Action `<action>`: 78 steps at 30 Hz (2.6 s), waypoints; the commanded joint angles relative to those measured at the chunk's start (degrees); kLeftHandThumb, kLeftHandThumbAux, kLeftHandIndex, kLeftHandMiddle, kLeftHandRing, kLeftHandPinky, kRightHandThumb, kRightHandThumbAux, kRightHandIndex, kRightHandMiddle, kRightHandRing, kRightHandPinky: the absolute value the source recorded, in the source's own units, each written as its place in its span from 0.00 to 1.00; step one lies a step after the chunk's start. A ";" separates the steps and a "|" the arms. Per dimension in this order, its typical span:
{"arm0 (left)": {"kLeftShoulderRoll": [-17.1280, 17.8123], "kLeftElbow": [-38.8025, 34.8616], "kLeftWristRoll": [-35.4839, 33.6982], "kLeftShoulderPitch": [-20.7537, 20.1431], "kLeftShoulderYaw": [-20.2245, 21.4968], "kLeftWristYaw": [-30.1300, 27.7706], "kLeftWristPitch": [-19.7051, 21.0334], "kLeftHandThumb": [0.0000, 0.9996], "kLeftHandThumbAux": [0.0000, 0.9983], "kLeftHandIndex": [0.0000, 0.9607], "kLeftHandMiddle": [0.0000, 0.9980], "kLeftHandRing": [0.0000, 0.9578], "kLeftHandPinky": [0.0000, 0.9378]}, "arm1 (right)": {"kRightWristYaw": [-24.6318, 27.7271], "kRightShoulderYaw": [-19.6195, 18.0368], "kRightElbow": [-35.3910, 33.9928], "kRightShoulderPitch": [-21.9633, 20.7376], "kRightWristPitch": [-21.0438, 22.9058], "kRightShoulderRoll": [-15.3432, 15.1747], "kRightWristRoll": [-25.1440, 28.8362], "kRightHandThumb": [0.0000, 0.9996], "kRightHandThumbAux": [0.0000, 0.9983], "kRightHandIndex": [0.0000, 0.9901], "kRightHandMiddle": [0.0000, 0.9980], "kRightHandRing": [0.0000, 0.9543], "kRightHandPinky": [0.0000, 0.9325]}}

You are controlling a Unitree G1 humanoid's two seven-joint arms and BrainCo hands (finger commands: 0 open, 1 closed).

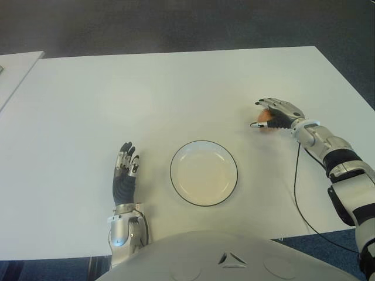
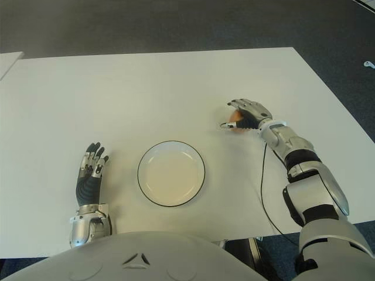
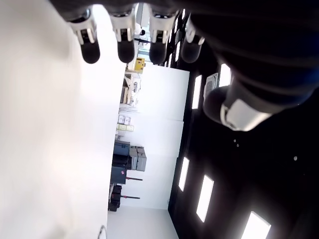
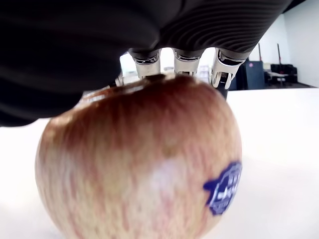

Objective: Put the apples into the plate.

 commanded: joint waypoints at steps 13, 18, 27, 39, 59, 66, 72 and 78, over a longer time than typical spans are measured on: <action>0.33 0.65 -2.43 3.69 0.91 -2.34 2.48 0.20 0.48 0.03 0.00 0.00 0.00 | -6.84 2.68 5.44 2.74 2.10 4.16 -0.75 0.24 0.25 0.00 0.00 0.00 0.00; 0.34 -0.23 -2.46 4.50 0.98 -2.45 2.52 0.20 0.47 0.03 0.00 0.00 0.00 | -7.28 2.87 5.87 3.07 2.16 4.50 -0.42 0.24 0.26 0.00 0.00 0.00 0.00; 0.09 -1.52 -1.61 5.99 1.08 -2.02 1.61 0.18 0.48 0.03 0.00 0.00 0.02 | -6.75 2.81 6.33 3.69 2.44 5.16 0.86 0.24 0.26 0.00 0.00 0.00 0.00; -0.32 -3.56 0.65 7.99 1.10 -0.80 1.30 0.17 0.50 0.04 0.02 0.00 0.03 | -6.86 3.78 8.52 5.57 3.86 6.86 0.91 0.23 0.26 0.00 0.00 0.00 0.00; -0.73 -6.40 1.40 9.62 -0.46 0.03 1.04 0.18 0.51 0.05 0.02 0.00 0.02 | -5.89 5.35 8.75 5.57 3.78 6.32 0.41 0.23 0.27 0.00 0.00 0.00 0.00; -1.04 -6.92 1.69 9.79 -0.53 0.38 1.44 0.19 0.52 0.05 0.03 0.01 0.02 | -4.60 5.96 8.65 5.26 3.92 6.12 0.25 0.22 0.27 0.00 0.00 0.00 0.00; -1.17 -6.84 1.55 9.75 -0.84 0.05 0.53 0.19 0.53 0.05 0.03 0.00 0.01 | -4.72 7.24 8.56 4.80 3.99 5.68 -0.72 0.20 0.29 0.00 0.00 0.01 0.06; -0.45 -7.29 2.51 9.89 -1.06 -0.07 0.52 0.17 0.54 0.03 0.01 0.00 0.00 | -5.09 8.36 8.56 4.36 3.82 5.30 -1.08 0.27 0.34 0.06 0.05 0.08 0.20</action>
